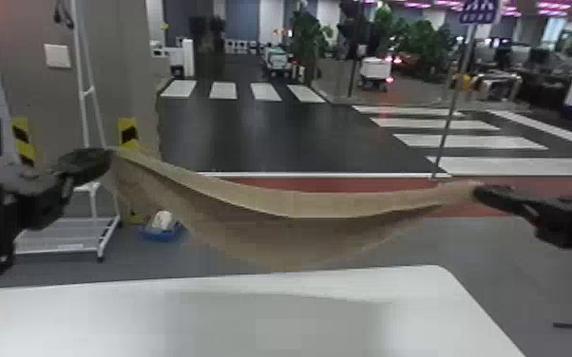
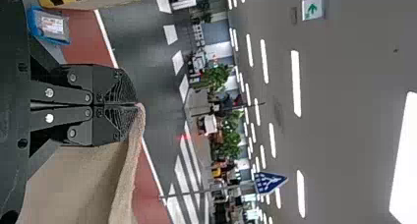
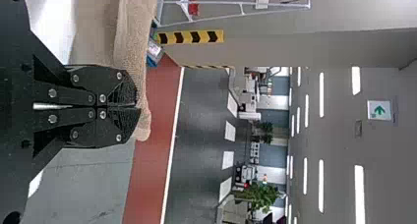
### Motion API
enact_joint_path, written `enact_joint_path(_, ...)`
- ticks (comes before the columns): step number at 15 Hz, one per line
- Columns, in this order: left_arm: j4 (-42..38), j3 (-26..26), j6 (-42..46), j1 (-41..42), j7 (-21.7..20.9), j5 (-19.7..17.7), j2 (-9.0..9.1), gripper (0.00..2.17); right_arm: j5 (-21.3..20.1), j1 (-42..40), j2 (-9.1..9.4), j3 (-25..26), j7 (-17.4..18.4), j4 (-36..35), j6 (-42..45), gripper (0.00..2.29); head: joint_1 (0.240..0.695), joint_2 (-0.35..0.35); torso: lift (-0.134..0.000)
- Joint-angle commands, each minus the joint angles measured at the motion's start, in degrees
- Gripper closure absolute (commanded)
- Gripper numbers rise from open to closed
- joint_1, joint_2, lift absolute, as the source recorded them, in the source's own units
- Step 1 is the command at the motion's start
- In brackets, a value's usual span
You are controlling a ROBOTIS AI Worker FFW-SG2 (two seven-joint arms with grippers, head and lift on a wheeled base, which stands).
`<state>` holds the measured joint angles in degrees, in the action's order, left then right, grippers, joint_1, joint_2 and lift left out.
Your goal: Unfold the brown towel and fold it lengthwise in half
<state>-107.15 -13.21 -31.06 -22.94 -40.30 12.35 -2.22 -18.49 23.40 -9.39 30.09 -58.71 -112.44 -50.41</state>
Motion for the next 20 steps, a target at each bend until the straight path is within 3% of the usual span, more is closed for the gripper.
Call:
enact_joint_path(1, -6.58, -4.90, 14.75, 14.59, 0.31, -1.89, -1.47, 1.84, 4.51, -14.79, 0.16, 4.62, -0.96, -9.20, 4.39, 1.65, 0.358, -0.143, -0.119)
enact_joint_path(2, -6.14, -6.48, 27.23, 21.35, 0.58, -0.66, -1.38, 1.84, 4.87, -22.17, 1.21, 4.71, -1.49, -10.78, 10.90, 1.65, 0.384, -0.140, -0.119)
enact_joint_path(4, -2.18, -8.32, 43.22, 30.23, -1.27, 0.05, -1.47, 1.84, 4.43, -34.04, 4.20, 4.53, -2.37, -10.26, 26.02, 1.65, 0.504, -0.126, -0.119)
enact_joint_path(5, 0.81, -9.38, 51.31, 33.75, -2.50, 0.05, -1.47, 1.84, 4.51, -38.70, 4.82, 4.27, -2.63, -9.03, 31.29, 1.65, 0.562, -0.122, -0.119)
enact_joint_path(7, 6.52, -12.02, 63.44, 38.14, -4.96, -0.13, -1.56, 1.84, 4.69, -43.53, 6.13, 5.24, -6.50, -6.57, 37.62, 1.65, 0.673, -0.120, -0.119)
enact_joint_path(8, 9.33, -14.04, 69.24, 39.55, -7.77, -1.10, -1.56, 1.84, 5.04, -45.38, 6.22, 6.29, -8.61, -5.60, 39.55, 1.65, 0.695, -0.118, -0.119)
enact_joint_path(11, 13.55, -19.14, 79.96, 41.92, -16.21, -2.59, -1.99, 1.84, 5.31, -46.70, 6.22, 10.86, -12.21, -4.19, 41.13, 1.65, 0.695, -0.121, -0.119)
enact_joint_path(14, 17.59, -22.74, 84.71, 42.27, -22.10, -3.12, -3.05, 1.84, 5.13, -46.34, 5.78, 13.59, -14.76, -2.70, 41.13, 1.65, 0.695, -0.149, -0.119)
enact_joint_path(16, 19.35, -23.97, 85.41, 42.18, -22.19, -2.24, -4.19, 1.73, 4.16, -44.76, 5.34, 14.64, -16.17, -1.12, 41.13, 1.65, 0.695, -0.164, -0.119)
enact_joint_path(17, 20.23, -24.50, 85.41, 42.01, -22.19, -2.15, -4.72, 1.45, 2.93, -43.88, 5.17, 15.17, -18.01, -0.76, 40.78, 1.65, 0.695, -0.162, -0.119)
enact_joint_path(18, 21.02, -24.76, 85.41, 41.74, -22.28, -1.62, -5.60, 1.30, 1.09, -43.71, 4.99, 15.08, -19.61, -0.85, 40.08, 1.65, 0.695, -0.158, -0.119)
enact_joint_path(20, 22.07, -24.76, 85.41, 41.22, -22.28, -1.10, -6.83, 1.22, -1.37, -43.62, 4.90, 14.11, -19.61, -1.12, 38.85, 1.65, 0.695, -0.142, -0.119)
